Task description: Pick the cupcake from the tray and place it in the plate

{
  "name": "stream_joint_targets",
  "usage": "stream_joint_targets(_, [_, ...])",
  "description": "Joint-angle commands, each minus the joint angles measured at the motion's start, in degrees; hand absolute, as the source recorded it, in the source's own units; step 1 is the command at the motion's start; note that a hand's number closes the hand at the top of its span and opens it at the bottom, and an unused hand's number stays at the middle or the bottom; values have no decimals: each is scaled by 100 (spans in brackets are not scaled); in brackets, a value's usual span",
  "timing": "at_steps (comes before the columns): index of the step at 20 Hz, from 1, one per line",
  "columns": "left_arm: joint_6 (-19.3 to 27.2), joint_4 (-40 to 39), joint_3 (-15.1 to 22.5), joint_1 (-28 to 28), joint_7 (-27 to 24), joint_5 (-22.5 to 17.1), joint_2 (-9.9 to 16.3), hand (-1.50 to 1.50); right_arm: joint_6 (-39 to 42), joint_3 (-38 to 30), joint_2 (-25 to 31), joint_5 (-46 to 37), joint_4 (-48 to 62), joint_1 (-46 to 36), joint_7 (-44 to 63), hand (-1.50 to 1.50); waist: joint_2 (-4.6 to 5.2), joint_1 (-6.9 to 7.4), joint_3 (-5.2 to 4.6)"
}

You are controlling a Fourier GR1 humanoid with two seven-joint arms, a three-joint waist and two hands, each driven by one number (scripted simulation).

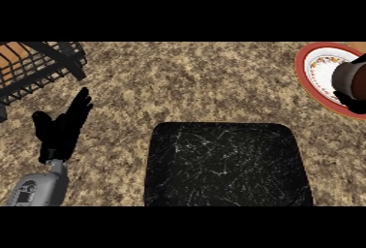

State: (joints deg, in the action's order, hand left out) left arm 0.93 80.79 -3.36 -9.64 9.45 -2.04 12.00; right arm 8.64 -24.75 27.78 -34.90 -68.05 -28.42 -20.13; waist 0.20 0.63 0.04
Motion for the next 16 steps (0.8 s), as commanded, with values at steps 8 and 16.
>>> stream_joint_targets(8, [-162,-95,-13,-283,61,-8,40,0,-802,-145,1386,-686,3715,-1503,-1169,150,89,212,12])
stream_joint_targets(16, [-264,-271,-48,-379,-61,-78,15,0,235,4,1773,-809,5034,-1609,-1641,-150,170,294,25])
